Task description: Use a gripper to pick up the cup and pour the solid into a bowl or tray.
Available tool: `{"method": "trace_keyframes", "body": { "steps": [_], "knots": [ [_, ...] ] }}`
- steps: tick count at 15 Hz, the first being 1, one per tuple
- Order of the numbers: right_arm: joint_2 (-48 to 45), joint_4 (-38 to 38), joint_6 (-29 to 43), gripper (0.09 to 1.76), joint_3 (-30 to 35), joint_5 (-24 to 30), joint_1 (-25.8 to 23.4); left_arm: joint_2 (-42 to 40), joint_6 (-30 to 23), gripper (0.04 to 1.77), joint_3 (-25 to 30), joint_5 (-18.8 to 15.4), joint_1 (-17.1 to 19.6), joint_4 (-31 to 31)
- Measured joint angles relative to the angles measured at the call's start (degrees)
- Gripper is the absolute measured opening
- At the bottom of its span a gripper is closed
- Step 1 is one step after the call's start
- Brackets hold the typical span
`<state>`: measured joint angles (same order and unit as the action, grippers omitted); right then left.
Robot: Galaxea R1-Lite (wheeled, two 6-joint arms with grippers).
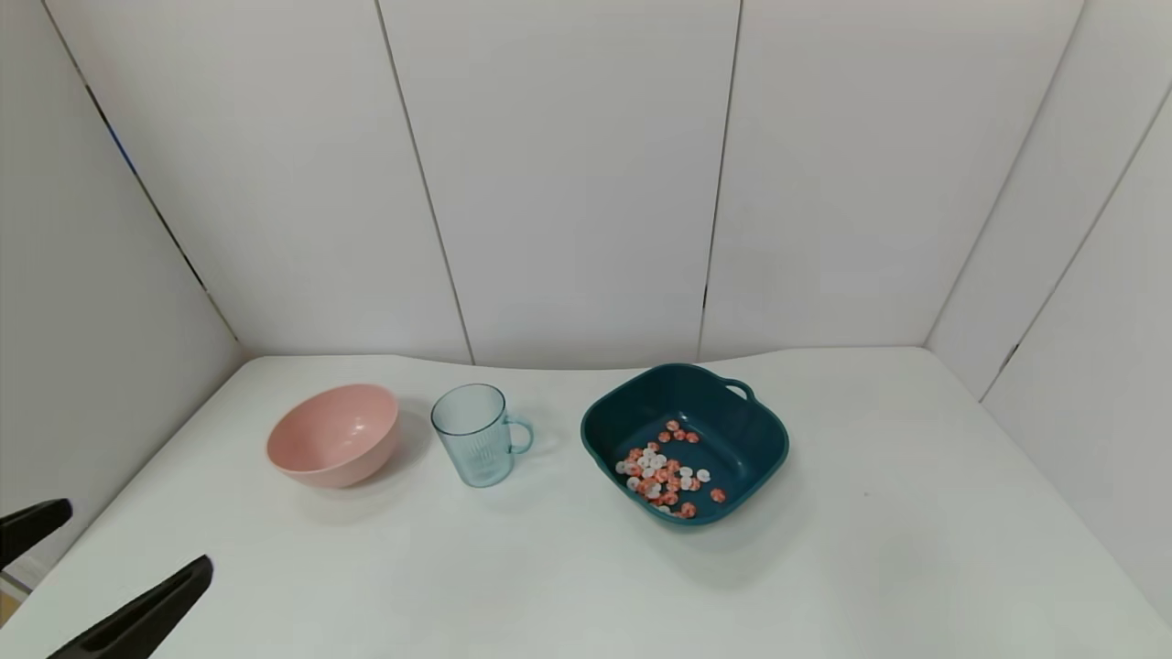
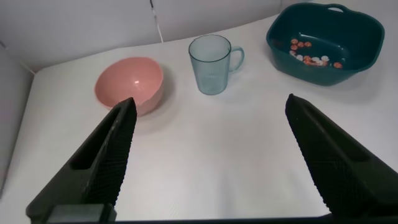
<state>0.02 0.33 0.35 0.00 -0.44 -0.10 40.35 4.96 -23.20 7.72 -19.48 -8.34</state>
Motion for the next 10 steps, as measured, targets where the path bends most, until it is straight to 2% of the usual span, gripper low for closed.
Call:
{"method": "trace_keyframes", "body": {
  "steps": [3,7,10],
  "knots": [
    [0.00,0.00,0.00,1.71,0.00,-0.02,0.00,-8.00,0.68,1.72,-0.37,0.00,5.29,4.60],
    [0.00,0.00,-0.02,1.71,0.00,0.00,0.00,-15.58,0.66,1.72,-0.41,0.02,13.37,5.64],
    [0.00,-0.04,0.09,1.71,0.00,-0.05,0.00,-20.65,0.66,1.72,0.29,0.13,15.38,8.75]
  ]
}}
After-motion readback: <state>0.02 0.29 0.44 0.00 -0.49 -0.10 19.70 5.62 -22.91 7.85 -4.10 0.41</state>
